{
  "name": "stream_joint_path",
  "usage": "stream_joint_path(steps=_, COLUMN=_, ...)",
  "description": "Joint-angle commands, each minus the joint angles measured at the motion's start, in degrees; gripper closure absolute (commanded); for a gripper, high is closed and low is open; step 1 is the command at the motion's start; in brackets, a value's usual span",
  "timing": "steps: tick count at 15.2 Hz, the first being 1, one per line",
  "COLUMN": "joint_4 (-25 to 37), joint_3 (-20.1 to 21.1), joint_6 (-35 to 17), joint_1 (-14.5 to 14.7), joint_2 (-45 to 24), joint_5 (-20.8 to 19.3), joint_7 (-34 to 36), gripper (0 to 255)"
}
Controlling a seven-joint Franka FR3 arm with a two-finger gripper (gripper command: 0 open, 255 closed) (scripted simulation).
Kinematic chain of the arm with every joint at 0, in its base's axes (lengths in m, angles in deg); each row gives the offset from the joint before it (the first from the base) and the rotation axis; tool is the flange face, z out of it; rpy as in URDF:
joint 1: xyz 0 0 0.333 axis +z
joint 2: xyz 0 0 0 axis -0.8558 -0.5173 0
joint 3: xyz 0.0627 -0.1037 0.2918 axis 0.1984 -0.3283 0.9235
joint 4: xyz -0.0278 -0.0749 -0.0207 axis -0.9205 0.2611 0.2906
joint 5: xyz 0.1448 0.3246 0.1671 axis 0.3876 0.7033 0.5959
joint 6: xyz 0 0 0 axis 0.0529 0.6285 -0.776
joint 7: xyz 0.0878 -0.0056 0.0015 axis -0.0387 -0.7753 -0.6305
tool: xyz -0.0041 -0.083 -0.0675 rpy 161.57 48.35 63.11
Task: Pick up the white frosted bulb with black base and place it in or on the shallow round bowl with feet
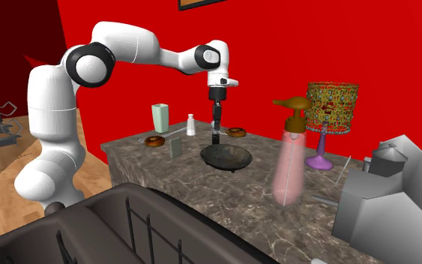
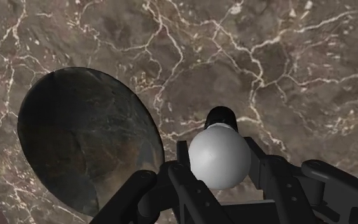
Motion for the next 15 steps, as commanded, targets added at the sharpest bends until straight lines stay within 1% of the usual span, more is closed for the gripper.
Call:
stream_joint_path(steps=1, joint_4=1.63, joint_3=0.06, joint_6=1.47, joint_1=0.14, joint_2=-0.18, joint_5=-0.06, joint_7=-0.17, gripper=255)
stream_joint_path(steps=8, joint_4=8.36, joint_3=0.24, joint_6=7.22, joint_1=0.78, joint_2=-1.23, joint_5=-0.53, joint_7=-0.82, gripper=255)
stream_joint_path(steps=15, joint_4=16.55, joint_3=0.47, joint_6=13.52, joint_1=1.88, joint_2=-3.3, joint_5=-1.59, joint_7=-1.35, gripper=255)
